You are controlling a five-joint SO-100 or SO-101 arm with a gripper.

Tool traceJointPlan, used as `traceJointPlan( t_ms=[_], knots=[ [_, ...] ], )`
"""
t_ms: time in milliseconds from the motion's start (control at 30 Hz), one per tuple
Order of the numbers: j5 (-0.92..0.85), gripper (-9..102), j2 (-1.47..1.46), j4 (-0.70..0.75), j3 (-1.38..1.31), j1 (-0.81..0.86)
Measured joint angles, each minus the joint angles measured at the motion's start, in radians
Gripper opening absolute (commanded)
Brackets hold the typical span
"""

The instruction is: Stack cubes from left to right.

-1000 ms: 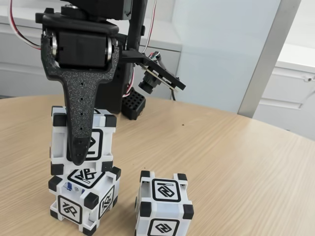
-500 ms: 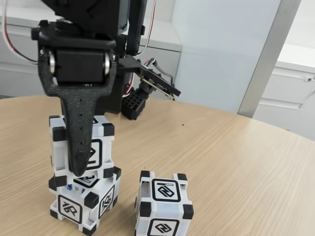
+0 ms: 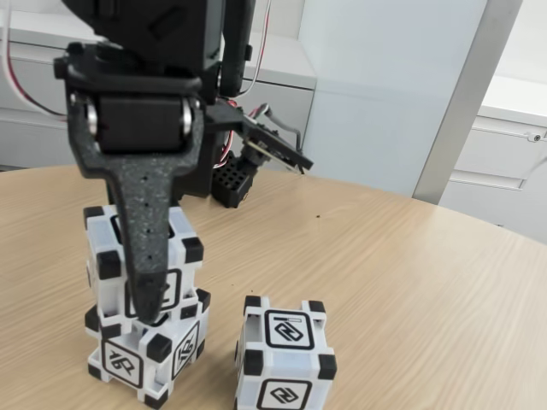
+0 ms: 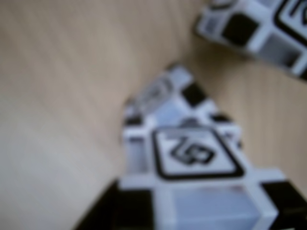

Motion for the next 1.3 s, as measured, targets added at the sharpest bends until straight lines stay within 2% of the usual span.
traceJointPlan(
  t_ms=[333, 567, 700, 1000, 1300],
  knots=[
    [0.023, 34, 0.095, 0.023, 0.0, -0.003],
    [-0.051, 34, 0.325, 0.195, 0.0, -0.006],
    [-0.049, 33, 0.4, 0.229, 0.0, -0.103],
    [0.074, 34, 0.405, 0.239, 0.0, -0.31],
    [0.321, 33, 0.391, -0.025, 0.014, -0.388]
  ],
)
